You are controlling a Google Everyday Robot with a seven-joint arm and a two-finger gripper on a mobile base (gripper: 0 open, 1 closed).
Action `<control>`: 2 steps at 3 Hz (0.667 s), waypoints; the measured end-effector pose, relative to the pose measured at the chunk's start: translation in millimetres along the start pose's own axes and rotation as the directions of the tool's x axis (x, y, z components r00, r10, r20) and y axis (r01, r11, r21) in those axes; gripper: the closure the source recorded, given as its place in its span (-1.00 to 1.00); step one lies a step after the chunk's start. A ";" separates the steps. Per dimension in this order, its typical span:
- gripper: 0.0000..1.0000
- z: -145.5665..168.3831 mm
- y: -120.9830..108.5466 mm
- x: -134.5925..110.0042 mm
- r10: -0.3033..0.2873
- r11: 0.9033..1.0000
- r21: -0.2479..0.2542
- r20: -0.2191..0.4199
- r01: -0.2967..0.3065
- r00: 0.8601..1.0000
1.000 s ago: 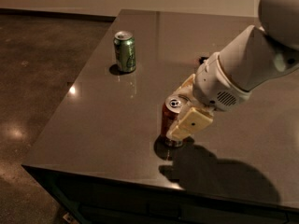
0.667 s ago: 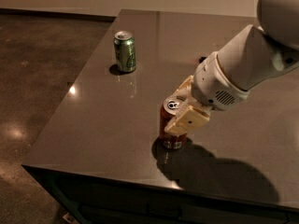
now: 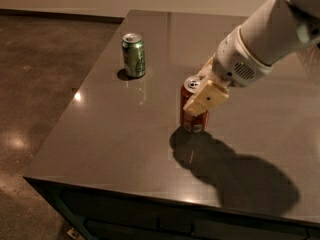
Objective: Move coke can near rxbar chocolate
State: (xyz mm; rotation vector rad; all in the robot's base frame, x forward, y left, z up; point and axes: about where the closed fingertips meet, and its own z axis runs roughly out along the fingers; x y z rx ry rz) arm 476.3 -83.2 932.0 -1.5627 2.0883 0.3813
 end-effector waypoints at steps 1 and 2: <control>1.00 -17.6 -55.2 7.0 0.084 0.993 0.082 -0.024 -0.081 0.996; 1.00 -34.8 -107.5 21.2 0.175 0.974 0.153 -0.027 -0.169 0.984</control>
Offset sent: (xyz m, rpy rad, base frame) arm 0.1446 -0.1171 0.0385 -0.0368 -0.0309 -0.3801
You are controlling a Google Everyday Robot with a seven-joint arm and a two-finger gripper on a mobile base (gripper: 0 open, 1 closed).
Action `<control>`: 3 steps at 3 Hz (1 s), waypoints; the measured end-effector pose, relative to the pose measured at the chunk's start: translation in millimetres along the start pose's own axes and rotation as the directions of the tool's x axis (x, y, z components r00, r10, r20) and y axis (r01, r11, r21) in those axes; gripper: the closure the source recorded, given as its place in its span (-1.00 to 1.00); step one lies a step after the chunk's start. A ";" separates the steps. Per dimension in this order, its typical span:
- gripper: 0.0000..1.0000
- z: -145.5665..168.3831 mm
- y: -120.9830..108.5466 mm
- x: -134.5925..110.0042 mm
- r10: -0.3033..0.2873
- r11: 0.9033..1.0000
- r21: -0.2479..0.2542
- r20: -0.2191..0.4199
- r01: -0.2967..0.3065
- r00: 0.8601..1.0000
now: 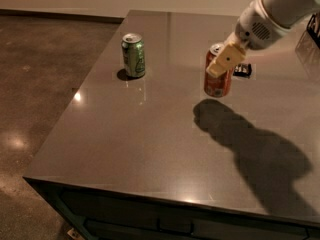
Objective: Move coke can near rxbar chocolate
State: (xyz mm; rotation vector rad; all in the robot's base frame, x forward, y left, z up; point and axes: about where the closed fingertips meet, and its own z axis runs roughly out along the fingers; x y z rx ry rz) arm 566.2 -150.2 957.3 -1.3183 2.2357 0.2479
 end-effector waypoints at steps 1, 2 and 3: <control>1.00 -0.3 -44.9 9.8 0.082 0.995 0.054 -0.016 -0.081 0.997; 1.00 7.7 -70.8 23.0 0.146 0.985 0.089 -0.012 -0.145 0.989; 1.00 18.4 -89.6 33.2 0.194 0.976 0.101 -0.003 -0.192 0.981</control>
Offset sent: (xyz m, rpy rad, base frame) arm 0.0811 -0.0819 -0.0267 0.0180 -0.0075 -0.2829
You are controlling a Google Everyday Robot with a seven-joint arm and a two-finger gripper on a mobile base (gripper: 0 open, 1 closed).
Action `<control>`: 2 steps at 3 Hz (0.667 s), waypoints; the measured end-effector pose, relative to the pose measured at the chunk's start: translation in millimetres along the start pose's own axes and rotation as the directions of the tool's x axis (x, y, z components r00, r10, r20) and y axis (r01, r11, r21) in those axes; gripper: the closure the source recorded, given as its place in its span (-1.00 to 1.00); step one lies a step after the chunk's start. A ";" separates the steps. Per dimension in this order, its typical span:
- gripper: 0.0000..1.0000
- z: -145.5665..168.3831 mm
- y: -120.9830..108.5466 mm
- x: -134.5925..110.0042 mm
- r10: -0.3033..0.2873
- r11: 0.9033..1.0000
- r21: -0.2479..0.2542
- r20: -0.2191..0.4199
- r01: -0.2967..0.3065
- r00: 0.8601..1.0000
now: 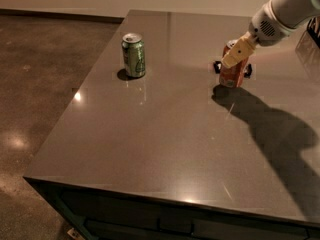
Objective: Move coke can near rxbar chocolate
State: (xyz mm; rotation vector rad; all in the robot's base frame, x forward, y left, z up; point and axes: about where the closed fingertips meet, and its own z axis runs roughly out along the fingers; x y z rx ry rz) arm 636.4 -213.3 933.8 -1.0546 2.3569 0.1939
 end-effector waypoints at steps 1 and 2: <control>0.66 8.4 -8.8 3.2 0.021 1.000 0.005 0.012 -0.021 1.000; 0.19 12.7 -14.0 6.6 0.028 1.000 0.000 0.027 -0.028 0.999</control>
Offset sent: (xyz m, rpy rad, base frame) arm 0.0148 -0.0189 -0.0141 0.0518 -0.0225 -0.0299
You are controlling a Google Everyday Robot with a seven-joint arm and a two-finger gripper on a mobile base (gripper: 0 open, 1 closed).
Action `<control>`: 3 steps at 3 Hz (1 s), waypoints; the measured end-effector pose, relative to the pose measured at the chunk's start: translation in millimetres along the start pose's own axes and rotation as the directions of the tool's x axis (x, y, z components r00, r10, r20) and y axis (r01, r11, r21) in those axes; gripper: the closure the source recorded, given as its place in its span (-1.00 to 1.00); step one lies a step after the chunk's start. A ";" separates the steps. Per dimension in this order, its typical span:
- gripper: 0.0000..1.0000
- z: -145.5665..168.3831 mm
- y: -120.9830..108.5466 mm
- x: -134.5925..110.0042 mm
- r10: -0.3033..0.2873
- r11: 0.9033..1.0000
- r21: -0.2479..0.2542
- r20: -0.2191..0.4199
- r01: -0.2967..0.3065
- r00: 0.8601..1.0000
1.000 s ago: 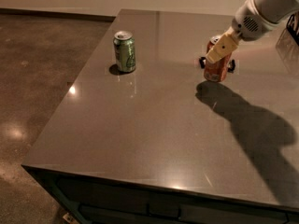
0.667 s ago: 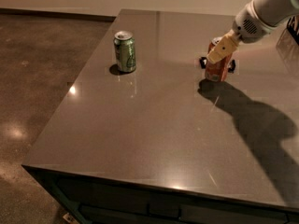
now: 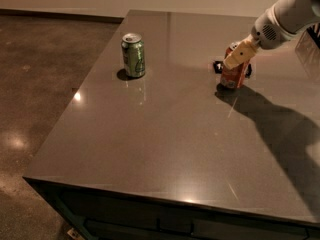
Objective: Move coke can near rxbar chocolate
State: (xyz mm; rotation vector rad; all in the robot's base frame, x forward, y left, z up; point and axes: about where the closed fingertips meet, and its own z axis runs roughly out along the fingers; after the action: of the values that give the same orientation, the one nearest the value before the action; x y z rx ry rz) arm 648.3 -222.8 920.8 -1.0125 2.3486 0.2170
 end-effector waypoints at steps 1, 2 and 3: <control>-0.28 2.6 1.0 -0.4 -0.001 1.000 -0.004 -0.002 0.001 1.000; -0.74 5.1 1.9 -0.6 -0.002 1.000 -0.008 -0.004 0.002 1.000; -1.00 7.5 2.8 -0.9 -0.003 1.000 -0.011 -0.006 0.003 1.000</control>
Offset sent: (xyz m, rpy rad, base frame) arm 0.0006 0.0017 -0.0019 0.0002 0.0032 0.0028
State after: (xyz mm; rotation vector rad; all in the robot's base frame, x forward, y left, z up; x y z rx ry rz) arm 650.2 -217.6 914.9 -1.0234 2.3530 0.2266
